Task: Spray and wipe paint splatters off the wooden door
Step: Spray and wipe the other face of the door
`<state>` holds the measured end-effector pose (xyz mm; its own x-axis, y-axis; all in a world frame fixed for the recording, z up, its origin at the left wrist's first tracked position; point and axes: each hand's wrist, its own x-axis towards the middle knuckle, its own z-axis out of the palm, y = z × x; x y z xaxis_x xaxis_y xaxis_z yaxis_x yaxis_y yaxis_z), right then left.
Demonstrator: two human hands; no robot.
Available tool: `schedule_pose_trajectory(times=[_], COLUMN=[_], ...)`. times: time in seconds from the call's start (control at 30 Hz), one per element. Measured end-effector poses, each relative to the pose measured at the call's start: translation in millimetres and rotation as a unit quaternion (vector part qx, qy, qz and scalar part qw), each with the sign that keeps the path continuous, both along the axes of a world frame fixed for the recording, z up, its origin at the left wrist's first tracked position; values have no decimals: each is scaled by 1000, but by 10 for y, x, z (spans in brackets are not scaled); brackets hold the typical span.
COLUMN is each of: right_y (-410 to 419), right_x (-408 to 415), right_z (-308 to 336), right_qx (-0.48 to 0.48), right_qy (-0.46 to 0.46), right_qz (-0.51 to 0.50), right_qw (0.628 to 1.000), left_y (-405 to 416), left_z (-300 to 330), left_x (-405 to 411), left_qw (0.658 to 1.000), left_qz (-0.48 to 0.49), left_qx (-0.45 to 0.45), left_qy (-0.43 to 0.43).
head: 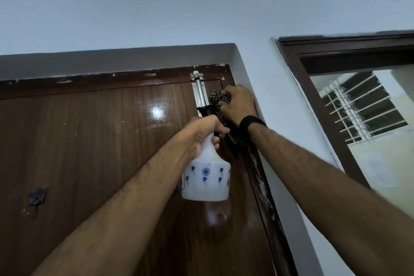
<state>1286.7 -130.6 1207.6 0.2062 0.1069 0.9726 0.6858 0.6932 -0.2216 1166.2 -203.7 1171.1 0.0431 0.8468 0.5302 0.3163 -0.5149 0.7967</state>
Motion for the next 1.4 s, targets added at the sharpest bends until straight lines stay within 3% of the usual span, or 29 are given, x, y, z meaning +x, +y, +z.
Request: schedule_pose_trajectory(times=[0.33, 0.63, 0.9, 1.03, 1.27, 1.4], right_y=[-70, -84, -141, -135, -147, -250], right_x=[39, 78, 36, 71, 72, 11], right_z=[-1629, -1561, -3198, -3971, -4038, -4651], right_qx=[-57, -70, -98, -130, -138, -168], right_qy=[-47, -81, -71, -87, -84, -59], right_qz=[-48, -112, -68, -58, -59, -43], right_qw=[996, 988, 990, 986, 985, 983], left_y=[-11, 34, -85, -78, -152, -258], left_z=[-993, -1511, -2474, -3042, -3901, -4355], left_x=[-53, -28, -118, -165, -141, -163], left_qw=[998, 995, 988, 986, 979, 973], left_qz=[-3, 42, 54, 78, 88, 93], left_qx=[-50, -70, -120, -136, -178, -209], left_qy=[-42, -48, -81, -58, -42, -39])
